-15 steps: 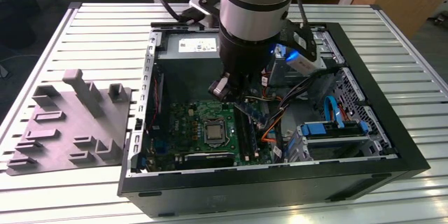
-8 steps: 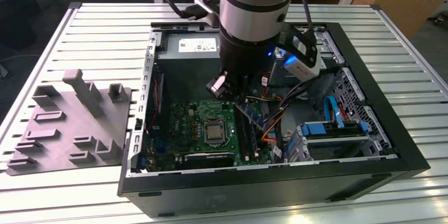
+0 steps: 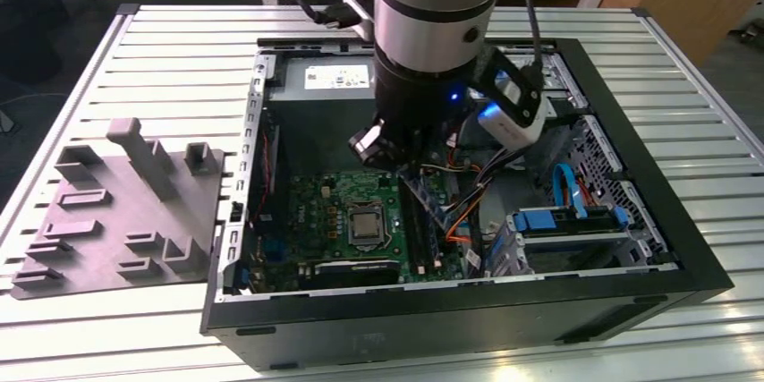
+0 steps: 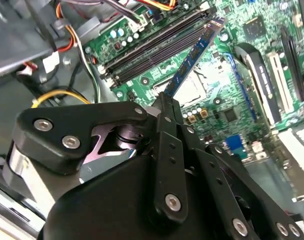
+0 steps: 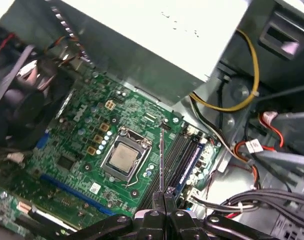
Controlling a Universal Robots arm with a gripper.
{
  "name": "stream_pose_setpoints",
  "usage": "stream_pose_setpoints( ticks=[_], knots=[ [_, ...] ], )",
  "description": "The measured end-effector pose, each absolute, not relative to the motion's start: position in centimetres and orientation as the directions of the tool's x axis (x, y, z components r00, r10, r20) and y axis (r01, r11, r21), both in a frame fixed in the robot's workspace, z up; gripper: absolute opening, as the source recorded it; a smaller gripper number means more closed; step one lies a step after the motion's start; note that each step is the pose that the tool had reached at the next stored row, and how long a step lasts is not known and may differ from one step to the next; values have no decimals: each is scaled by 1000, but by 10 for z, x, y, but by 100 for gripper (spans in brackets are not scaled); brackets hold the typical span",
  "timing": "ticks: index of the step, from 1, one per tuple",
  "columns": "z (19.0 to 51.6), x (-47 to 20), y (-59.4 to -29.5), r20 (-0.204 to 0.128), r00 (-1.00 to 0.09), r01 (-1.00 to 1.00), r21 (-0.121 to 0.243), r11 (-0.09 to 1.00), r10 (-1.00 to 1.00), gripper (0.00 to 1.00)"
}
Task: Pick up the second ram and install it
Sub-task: 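Insert the second ram into the second slot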
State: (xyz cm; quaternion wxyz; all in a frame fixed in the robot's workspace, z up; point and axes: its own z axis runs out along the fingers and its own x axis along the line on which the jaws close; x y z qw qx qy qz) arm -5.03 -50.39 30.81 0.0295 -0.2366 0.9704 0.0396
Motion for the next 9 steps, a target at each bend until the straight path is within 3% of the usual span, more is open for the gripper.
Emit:
stream_pose_setpoints(
  ticks=[9],
  knots=[
    [307, -50, -504, -76, -945, -322, 63, 945, -317, 11]
  ],
)
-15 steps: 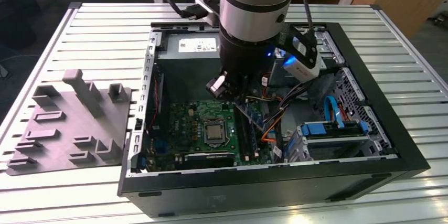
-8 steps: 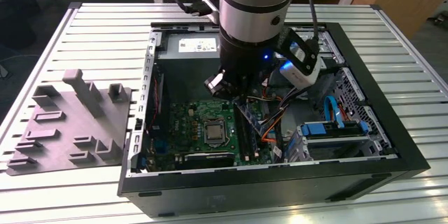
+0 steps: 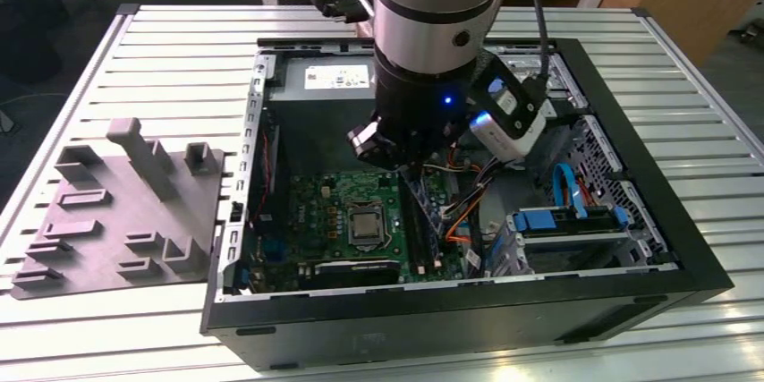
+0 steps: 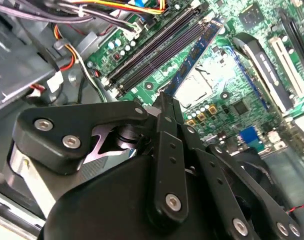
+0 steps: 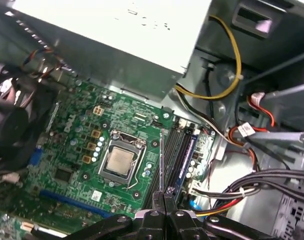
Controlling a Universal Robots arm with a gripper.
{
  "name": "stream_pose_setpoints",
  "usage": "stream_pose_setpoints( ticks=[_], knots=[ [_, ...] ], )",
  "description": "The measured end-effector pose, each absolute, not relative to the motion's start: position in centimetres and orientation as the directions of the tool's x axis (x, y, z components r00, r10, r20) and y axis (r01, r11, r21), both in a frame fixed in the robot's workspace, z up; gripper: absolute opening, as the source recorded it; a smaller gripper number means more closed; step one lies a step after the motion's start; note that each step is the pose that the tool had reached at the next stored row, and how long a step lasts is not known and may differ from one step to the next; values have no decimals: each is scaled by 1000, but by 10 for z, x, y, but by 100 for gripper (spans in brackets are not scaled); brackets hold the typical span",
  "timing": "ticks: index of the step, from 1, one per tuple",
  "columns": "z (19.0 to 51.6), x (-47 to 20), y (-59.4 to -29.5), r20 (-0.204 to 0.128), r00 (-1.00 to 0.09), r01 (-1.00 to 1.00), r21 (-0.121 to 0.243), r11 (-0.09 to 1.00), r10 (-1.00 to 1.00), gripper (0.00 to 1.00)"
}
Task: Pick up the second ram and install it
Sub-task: 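Insert the second ram into the second slot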
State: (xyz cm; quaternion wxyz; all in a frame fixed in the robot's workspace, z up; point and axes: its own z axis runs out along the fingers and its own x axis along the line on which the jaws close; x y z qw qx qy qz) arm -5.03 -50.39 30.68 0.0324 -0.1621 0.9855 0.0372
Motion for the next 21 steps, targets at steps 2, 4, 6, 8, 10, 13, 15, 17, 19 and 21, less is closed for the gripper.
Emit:
stream_pose_setpoints(
  ticks=[2, 4, 6, 8, 10, 13, 15, 17, 19, 21],
  knots=[
    [306, -50, -504, -76, -954, -295, 63, 953, -290, 11],
    [306, -50, -504, -76, -962, -269, 63, 961, -264, 11],
    [305, -50, -504, -76, -969, -242, 63, 968, -237, 11],
    [305, -50, -504, -76, -975, -214, 63, 975, -209, 11],
    [305, -50, -504, -76, -979, -193, 64, 979, -188, 11],
    [304, -50, -504, -77, -985, -161, 65, 985, -156, 11],
    [303, -50, -504, -77, -988, -138, 66, 988, -132, 11],
    [303, -50, -504, -77, -990, -127, 68, 990, -122, 11],
    [303, -51, -504, -77, -990, -125, 70, 990, -120, 11],
    [303, -51, -504, -77, -990, -125, 70, 990, -120, 11]
  ],
)
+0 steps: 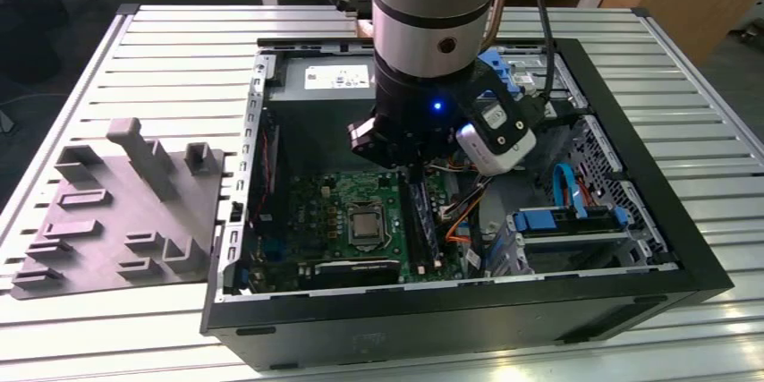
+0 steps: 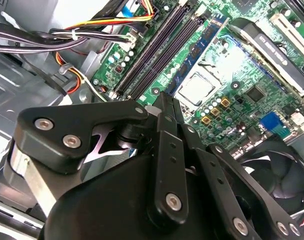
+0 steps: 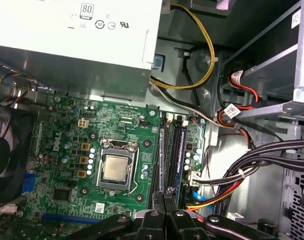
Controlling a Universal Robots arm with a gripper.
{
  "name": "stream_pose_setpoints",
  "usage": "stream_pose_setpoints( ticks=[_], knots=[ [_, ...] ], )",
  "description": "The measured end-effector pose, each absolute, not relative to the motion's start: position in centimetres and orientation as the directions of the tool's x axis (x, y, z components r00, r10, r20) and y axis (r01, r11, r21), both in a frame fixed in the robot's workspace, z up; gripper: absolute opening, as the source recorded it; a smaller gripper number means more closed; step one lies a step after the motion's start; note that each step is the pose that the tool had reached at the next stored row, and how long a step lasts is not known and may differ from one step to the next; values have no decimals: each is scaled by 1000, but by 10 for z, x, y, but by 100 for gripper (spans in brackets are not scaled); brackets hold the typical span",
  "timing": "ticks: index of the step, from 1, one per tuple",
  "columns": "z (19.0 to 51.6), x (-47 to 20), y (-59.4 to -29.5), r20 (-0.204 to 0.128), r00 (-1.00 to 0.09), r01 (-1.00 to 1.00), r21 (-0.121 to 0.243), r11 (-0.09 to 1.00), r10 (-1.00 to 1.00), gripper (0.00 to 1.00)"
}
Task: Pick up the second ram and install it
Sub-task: 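Insert the second ram into the second slot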
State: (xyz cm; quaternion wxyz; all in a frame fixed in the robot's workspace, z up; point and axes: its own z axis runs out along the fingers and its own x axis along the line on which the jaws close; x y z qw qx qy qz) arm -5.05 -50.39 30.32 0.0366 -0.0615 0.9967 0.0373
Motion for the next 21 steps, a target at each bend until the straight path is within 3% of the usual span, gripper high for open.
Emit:
stream_pose_setpoints(
  ticks=[10, 21],
  knots=[
    [297, -50, -504, -77, -997, 4, 70, 998, 9, 11],
    [278, -48, -504, -77, -997, 14, 70, 997, 19, 11]
  ],
)
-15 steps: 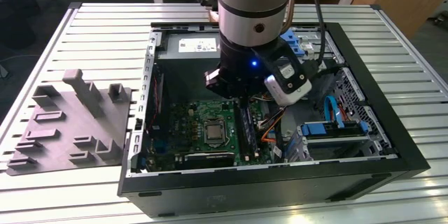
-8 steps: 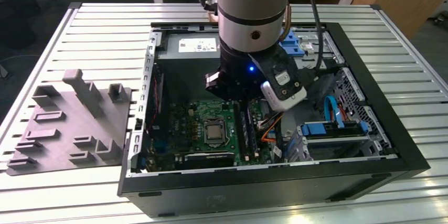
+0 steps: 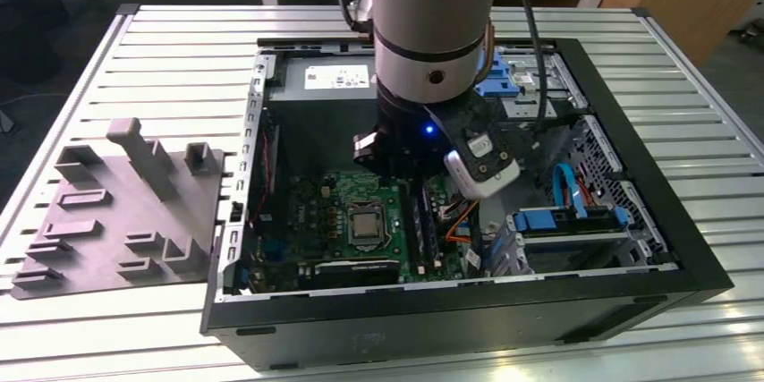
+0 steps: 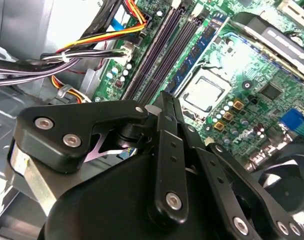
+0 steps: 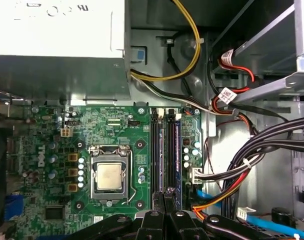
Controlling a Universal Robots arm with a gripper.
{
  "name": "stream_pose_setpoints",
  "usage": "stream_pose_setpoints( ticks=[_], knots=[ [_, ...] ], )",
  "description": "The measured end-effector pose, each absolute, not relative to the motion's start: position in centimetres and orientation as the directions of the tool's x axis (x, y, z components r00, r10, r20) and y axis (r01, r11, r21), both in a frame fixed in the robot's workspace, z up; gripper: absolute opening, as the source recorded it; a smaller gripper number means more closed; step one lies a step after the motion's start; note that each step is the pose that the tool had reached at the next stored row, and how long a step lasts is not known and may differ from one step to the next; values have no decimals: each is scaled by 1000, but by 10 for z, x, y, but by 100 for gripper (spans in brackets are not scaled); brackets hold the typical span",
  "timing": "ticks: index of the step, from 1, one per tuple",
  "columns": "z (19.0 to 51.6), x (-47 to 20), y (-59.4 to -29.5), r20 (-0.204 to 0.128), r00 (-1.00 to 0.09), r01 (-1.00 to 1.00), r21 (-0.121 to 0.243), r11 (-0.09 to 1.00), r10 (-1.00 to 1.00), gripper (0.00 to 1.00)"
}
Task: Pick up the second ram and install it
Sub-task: 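Insert the second ram into the second slot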
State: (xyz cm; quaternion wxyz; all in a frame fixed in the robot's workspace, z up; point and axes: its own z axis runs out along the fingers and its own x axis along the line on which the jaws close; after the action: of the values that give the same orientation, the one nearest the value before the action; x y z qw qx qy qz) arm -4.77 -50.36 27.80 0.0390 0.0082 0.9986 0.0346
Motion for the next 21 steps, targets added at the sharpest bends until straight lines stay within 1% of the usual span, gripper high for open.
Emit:
stream_pose_setpoints(
  ticks=[15, 21],
  knots=[
    [257, -40, -504, -77, -997, 15, 70, 997, 20, 11],
    [256, -40, -504, -77, -997, 15, 71, 997, 20, 11]
  ],
)
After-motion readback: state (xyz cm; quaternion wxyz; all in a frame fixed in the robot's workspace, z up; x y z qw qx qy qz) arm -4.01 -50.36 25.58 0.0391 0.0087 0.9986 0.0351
